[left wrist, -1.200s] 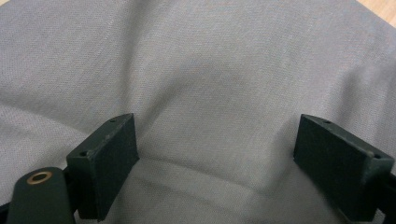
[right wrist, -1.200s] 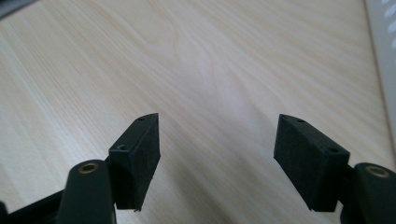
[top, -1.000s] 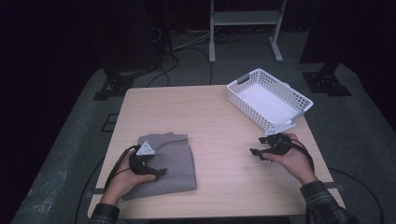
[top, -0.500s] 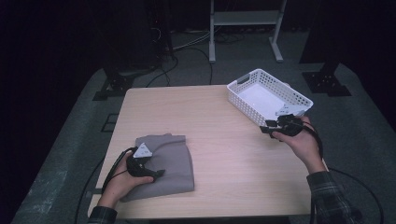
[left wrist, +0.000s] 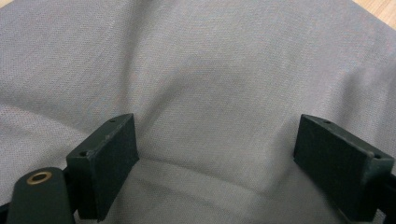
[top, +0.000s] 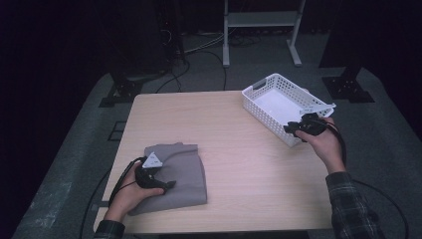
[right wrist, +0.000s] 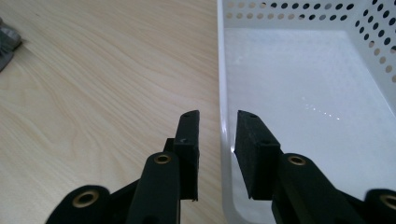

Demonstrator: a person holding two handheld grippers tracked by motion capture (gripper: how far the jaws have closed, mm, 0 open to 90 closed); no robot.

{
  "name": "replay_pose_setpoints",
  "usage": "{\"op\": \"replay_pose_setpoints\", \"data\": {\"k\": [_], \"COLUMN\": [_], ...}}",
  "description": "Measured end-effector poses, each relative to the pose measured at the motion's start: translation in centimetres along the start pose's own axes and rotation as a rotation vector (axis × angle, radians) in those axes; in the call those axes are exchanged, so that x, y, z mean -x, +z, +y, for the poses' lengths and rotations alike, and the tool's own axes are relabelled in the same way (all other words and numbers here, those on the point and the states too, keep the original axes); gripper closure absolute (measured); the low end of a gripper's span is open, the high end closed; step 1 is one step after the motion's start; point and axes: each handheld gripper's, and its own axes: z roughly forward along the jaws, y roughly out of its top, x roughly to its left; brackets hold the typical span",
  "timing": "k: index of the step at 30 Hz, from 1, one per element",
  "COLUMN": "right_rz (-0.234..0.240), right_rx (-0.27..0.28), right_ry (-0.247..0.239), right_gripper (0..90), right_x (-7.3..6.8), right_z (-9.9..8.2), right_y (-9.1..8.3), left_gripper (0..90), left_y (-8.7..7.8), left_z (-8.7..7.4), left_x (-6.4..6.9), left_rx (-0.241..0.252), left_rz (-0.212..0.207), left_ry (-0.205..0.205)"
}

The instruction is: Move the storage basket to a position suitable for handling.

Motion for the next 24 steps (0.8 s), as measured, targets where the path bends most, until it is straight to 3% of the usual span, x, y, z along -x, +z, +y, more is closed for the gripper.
{"op": "replay_pose_setpoints", "data": {"k": [5, 13, 24], "right_rz": [-0.004, -0.015, -0.001], "right_rx": [-0.025, -0.041, -0.05], "right_ry": [0.005, -0.001, -0.009], "right_gripper": [72.4, 82.9, 83.6], "right_x": [0.3, 0.3, -0.4], "right_z": [-0.3, -0.7, -0.9], "right_y": [0.9, 1.4, 1.1], "left_gripper": [12.0, 12.0, 12.1], "left_y": [0.0, 0.0, 0.0], "left_z": [0.0, 0.0, 0.0], "left_x": [0.0, 0.0, 0.0], "left_rx": [0.001, 0.001, 0.002], "left_rz": [-0.001, 0.0, -0.001], "left_ry": [0.001, 0.001, 0.001]}}
